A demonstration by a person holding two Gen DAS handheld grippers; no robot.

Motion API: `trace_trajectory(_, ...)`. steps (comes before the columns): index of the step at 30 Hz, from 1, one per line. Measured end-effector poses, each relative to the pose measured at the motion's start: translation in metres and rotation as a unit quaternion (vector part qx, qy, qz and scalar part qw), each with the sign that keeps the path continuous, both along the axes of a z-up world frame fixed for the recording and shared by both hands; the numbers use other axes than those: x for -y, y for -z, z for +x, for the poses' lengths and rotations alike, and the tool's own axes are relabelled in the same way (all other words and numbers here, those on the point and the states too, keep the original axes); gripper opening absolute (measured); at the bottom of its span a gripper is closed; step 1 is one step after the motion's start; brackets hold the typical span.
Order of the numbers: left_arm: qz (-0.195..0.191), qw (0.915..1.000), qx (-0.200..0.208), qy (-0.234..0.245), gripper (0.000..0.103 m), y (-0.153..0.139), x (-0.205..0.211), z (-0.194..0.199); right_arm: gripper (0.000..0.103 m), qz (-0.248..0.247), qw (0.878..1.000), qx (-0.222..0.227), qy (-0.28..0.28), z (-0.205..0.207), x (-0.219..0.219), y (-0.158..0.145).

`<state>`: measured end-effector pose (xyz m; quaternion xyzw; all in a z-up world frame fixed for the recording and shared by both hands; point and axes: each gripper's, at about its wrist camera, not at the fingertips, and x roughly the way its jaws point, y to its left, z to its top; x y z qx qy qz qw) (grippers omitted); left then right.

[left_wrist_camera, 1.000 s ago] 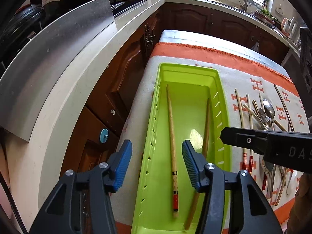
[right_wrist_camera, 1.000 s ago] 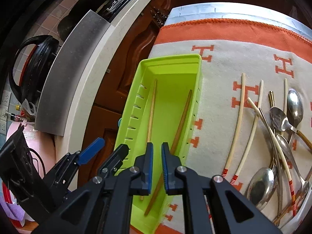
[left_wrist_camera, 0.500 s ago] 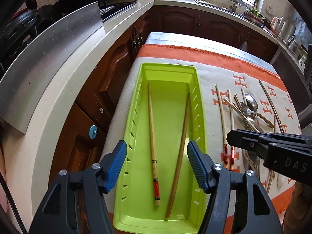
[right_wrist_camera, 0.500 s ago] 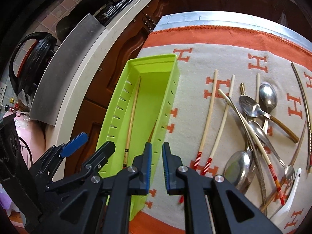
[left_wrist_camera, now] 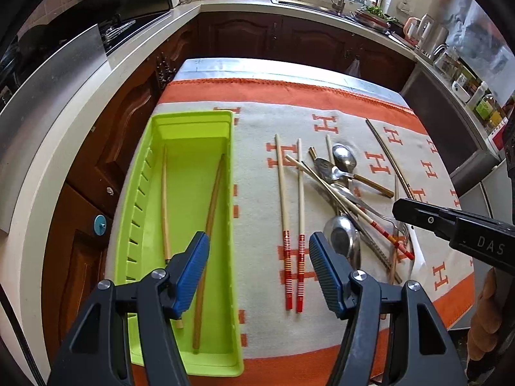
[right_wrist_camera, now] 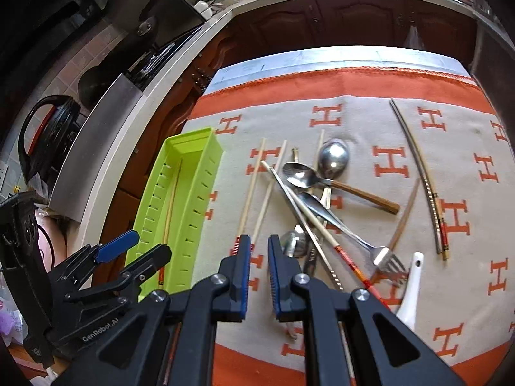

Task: Organize utensils
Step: 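Move the right tool to a wooden chopstick with red tip and grasp it, then grasp the metal chopstick with the left tool while the right tool holds its chopstick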

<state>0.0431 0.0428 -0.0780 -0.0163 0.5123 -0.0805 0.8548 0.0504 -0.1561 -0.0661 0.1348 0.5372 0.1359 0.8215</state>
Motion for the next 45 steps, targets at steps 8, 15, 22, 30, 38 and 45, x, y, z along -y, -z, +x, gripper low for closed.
trace_trajectory(8, -0.01, 0.9995, -0.018, 0.023, 0.063, -0.002, 0.046, 0.019, 0.011, -0.024, 0.998, -0.003, 0.052, 0.002, 0.085, 0.008)
trace_trajectory(15, -0.019, 0.9979, -0.032, 0.052, 0.063, 0.002, 0.101, 0.051, 0.011, -0.051, 0.997, -0.015, 0.055, 0.019, 0.136, 0.033)
trace_trajectory(22, -0.015, 0.996, -0.057, 0.067, 0.063, 0.018, 0.148, 0.082, 0.011, -0.059, 0.997, -0.048, 0.035, 0.032, 0.149, 0.066)
trace_trajectory(30, -0.013, 0.9944, -0.078, 0.07, 0.063, 0.032, 0.175, 0.103, 0.011, -0.066, 0.996, -0.057, 0.012, 0.037, 0.147, 0.076)
trace_trajectory(38, -0.017, 0.9935, -0.087, 0.072, 0.063, 0.042, 0.194, 0.116, 0.011, -0.107, 0.993, -0.044, 0.007, 0.042, 0.141, 0.08)
trace_trajectory(45, -0.03, 0.9933, -0.093, 0.062, 0.063, 0.052, 0.211, 0.138, 0.007, -0.14, 0.99, -0.011, 0.007, 0.042, 0.136, 0.081)
